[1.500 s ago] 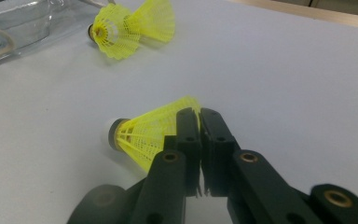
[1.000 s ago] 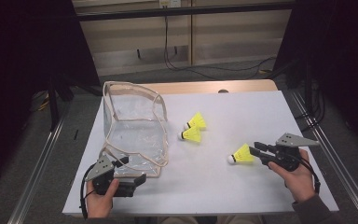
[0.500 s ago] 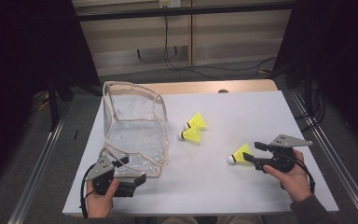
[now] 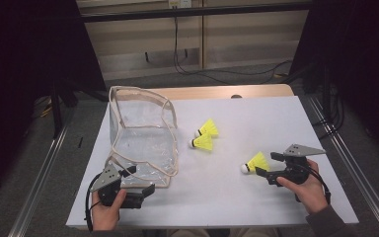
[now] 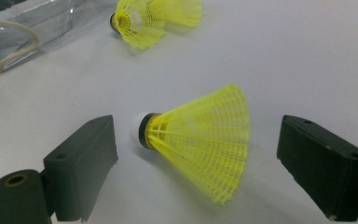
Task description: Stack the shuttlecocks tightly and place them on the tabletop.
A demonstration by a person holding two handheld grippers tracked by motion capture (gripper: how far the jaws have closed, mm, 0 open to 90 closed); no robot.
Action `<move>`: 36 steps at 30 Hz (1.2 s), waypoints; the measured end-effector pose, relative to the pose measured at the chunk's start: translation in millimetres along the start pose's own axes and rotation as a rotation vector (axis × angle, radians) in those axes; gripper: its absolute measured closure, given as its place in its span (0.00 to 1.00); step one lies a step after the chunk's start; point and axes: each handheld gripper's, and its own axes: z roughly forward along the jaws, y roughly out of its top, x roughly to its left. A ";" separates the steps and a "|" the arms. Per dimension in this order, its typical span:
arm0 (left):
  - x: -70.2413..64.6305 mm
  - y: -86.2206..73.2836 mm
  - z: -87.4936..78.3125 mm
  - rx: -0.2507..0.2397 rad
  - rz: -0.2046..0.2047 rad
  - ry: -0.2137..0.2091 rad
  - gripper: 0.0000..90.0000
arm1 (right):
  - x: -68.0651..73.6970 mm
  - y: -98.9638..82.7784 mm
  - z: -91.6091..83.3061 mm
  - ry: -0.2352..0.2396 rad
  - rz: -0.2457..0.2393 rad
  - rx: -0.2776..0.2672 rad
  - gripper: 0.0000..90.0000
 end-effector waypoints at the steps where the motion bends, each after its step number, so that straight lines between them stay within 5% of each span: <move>1: 0.0 0.0 0.1 0.000 0.001 0.000 0.02 | 0.1 -0.6 0.3 0.000 -0.007 0.001 0.19; 11: 0.0 0.1 -0.2 0.001 0.002 0.001 0.02 | -0.3 -7.2 1.9 0.043 -0.037 0.031 0.54; 36: -0.5 0.6 -0.6 0.002 0.008 0.000 0.02 | 0.1 -7.6 -0.7 0.139 -0.056 0.042 0.96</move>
